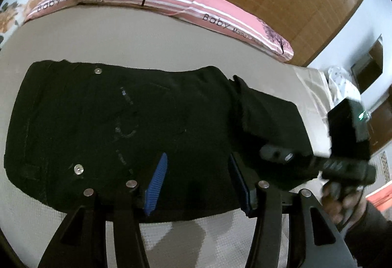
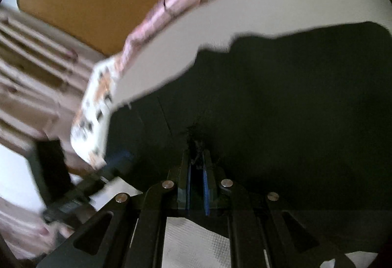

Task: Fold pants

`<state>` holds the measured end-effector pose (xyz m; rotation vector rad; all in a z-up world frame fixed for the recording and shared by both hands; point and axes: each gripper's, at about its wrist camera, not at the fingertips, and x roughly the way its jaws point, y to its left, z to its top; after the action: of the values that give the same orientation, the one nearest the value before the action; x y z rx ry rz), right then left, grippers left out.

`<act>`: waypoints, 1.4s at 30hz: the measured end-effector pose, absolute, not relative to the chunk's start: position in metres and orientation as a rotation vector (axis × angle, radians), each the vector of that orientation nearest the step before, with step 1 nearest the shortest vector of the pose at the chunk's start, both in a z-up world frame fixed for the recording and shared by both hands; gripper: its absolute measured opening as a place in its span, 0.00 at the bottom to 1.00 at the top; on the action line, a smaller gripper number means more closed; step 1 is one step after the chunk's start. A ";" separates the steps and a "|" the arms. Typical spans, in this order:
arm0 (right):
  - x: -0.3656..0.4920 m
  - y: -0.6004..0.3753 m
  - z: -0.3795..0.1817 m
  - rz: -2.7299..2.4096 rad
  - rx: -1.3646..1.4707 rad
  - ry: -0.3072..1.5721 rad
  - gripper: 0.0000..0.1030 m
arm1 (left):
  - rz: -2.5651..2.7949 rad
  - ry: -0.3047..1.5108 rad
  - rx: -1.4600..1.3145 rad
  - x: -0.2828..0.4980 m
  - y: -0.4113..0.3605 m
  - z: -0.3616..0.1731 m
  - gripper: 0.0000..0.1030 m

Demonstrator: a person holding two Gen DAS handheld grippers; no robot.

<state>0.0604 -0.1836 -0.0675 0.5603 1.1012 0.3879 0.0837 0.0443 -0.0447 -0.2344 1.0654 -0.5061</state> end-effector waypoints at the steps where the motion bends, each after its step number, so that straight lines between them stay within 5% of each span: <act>1: 0.059 -0.179 -0.073 0.385 0.541 1.118 0.09 | -0.511 1.066 -0.239 0.084 0.045 -0.045 0.52; 6: 0.055 -0.174 -0.084 0.368 0.457 1.164 0.15 | -0.584 1.093 -0.249 0.085 0.032 -0.043 0.52; 9: 0.050 -0.180 -0.073 0.367 0.476 1.145 0.40 | -0.644 1.125 -0.291 0.086 0.024 -0.043 0.52; 21: -0.011 -0.300 -0.013 0.106 0.691 0.823 0.44 | -0.729 1.404 -0.522 0.103 -0.016 -0.076 0.51; 38: -0.014 -0.328 -0.020 0.102 0.802 0.791 0.44 | -0.650 1.424 -0.591 0.107 -0.027 -0.106 0.48; 42: -0.015 -0.330 -0.021 0.091 0.806 0.791 0.44 | -0.704 1.479 -0.622 0.108 -0.048 -0.117 0.16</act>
<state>-0.0151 -0.3296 -0.0210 0.8065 0.7915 0.0914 0.1076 -0.0480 -0.1169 -0.6223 1.4793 -0.7038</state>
